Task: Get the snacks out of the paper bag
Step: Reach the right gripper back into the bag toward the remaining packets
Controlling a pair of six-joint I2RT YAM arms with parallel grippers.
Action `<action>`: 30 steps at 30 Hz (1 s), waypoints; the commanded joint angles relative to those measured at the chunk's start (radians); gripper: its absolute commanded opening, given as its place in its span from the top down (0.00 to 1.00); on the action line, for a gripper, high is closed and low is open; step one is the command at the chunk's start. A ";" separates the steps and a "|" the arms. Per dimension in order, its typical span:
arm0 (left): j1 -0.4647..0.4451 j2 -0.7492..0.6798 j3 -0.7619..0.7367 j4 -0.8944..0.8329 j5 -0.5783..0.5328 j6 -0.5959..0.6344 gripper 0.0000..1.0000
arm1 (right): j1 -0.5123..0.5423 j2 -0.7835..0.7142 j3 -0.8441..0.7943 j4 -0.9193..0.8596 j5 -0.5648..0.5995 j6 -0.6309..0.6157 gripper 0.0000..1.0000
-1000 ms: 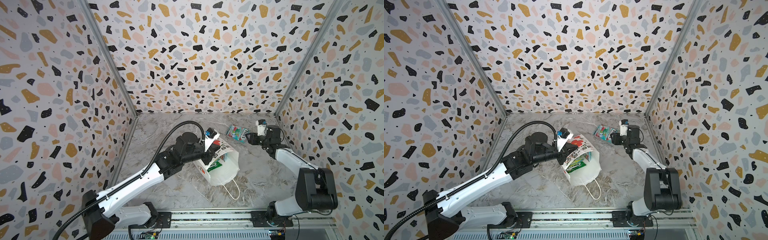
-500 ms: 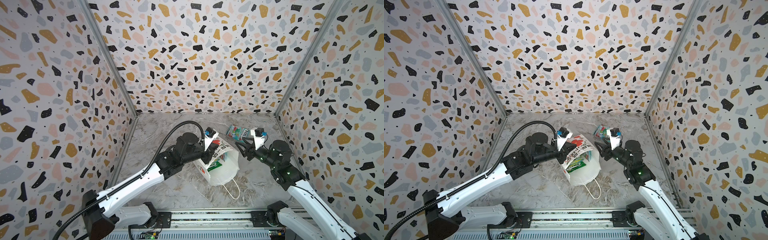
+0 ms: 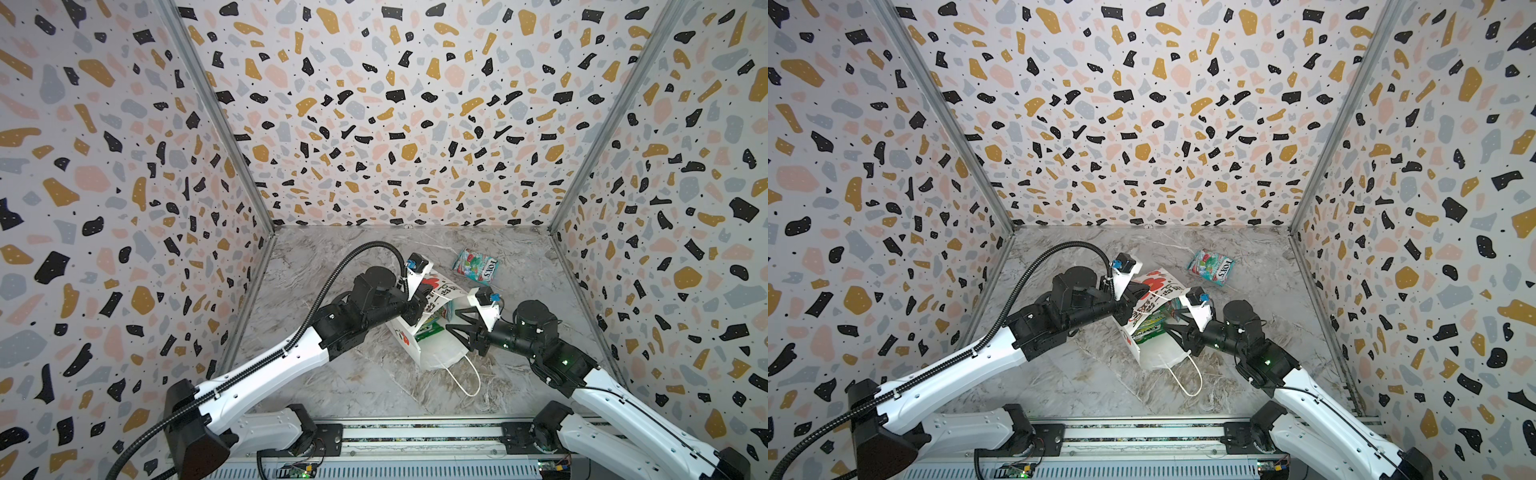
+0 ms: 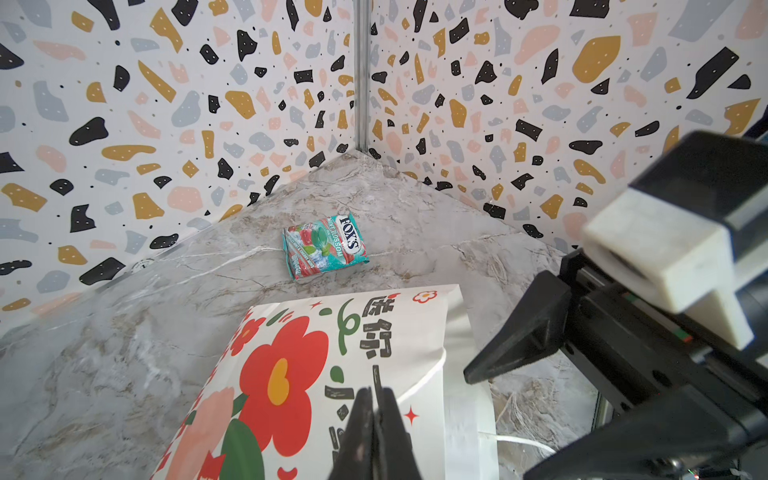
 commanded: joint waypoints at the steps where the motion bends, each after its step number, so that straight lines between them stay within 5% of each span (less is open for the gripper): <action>1: -0.002 -0.015 -0.013 0.048 -0.035 -0.005 1.00 | 0.039 0.007 -0.009 -0.016 0.055 -0.020 0.45; 24: -0.001 -0.034 -0.022 0.058 -0.077 -0.011 1.00 | 0.166 0.198 -0.037 0.005 0.346 -0.061 0.51; 30: -0.001 -0.037 -0.022 0.059 -0.073 -0.013 1.00 | 0.190 0.249 -0.028 0.005 0.499 -0.041 0.52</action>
